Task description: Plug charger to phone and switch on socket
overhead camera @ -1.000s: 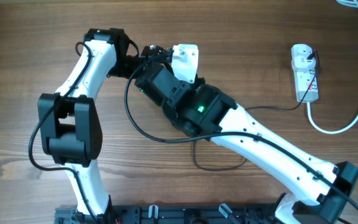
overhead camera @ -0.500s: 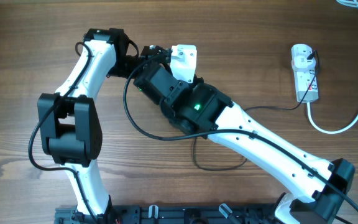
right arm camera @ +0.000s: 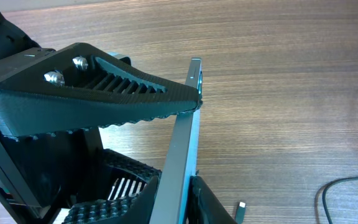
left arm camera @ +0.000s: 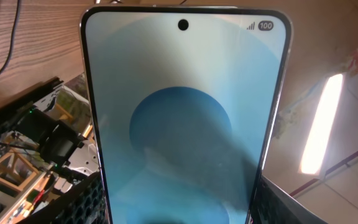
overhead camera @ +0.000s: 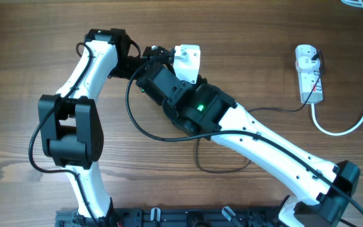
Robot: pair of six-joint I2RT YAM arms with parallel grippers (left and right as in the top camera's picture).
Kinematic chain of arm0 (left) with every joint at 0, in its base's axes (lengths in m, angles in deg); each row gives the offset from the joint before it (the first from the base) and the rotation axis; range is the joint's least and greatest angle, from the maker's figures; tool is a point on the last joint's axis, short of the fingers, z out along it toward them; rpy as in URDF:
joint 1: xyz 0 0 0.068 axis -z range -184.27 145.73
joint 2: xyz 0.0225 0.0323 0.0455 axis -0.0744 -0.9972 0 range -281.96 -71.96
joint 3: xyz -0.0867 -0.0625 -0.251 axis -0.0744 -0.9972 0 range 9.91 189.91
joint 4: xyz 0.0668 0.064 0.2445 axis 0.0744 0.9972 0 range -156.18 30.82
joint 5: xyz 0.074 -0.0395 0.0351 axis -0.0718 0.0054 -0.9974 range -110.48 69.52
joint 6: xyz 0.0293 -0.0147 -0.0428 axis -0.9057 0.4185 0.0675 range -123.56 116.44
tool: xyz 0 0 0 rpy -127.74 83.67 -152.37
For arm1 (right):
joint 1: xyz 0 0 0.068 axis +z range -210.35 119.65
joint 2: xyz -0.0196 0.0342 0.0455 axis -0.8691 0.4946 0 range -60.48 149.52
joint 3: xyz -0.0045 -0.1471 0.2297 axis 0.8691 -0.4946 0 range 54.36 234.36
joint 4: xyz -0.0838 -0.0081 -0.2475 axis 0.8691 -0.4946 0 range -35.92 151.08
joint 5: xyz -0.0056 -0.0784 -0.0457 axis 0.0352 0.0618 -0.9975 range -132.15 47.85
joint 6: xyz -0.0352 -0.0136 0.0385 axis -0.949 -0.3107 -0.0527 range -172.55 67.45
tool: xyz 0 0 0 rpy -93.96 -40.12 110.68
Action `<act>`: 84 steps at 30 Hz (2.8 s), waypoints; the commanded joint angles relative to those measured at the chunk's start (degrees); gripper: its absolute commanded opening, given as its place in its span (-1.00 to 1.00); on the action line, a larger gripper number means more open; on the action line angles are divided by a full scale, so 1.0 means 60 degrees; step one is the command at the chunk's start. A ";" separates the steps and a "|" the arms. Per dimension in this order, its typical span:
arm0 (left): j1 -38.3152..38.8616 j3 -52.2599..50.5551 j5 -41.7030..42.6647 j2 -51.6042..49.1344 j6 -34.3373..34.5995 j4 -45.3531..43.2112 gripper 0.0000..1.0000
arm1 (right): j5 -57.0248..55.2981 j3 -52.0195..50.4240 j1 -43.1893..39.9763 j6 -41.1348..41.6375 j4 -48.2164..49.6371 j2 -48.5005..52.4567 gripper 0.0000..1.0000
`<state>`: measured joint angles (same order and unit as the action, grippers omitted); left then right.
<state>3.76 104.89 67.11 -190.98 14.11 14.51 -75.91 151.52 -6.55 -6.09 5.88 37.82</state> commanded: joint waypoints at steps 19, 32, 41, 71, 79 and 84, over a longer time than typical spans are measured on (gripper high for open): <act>0.0018 -0.0007 0.0459 0.0357 -0.0058 -0.0018 0.25 | -0.0233 0.0164 -0.0044 0.0011 0.0051 0.0120 -0.88; 0.0018 -0.0007 0.0455 0.0353 -0.0058 -0.0025 0.96 | -0.0437 0.0164 -0.0044 0.0874 0.0055 0.0117 -0.91; 0.0018 -0.0007 0.0455 0.0357 -0.0055 -0.0277 1.00 | -0.1912 0.0164 -0.0044 0.6892 -0.0648 -0.0036 -0.91; 0.0018 -0.0007 0.0459 0.0353 0.2809 -0.1064 0.51 | -0.0353 0.0164 0.0004 1.2029 -0.0659 -0.1348 -0.91; 0.0018 -0.0007 0.0463 0.0353 0.3144 -0.1060 0.49 | -0.0033 0.0127 -0.0007 1.2040 -0.0550 -0.1188 -0.91; 0.0018 -0.0007 0.0463 0.0353 0.3144 -0.1056 0.42 | 0.0029 0.0044 -0.0007 1.2040 -0.0226 -0.0965 -0.91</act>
<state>3.65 104.89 68.62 -190.43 32.34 8.17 -75.54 151.52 -6.55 65.71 3.35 30.80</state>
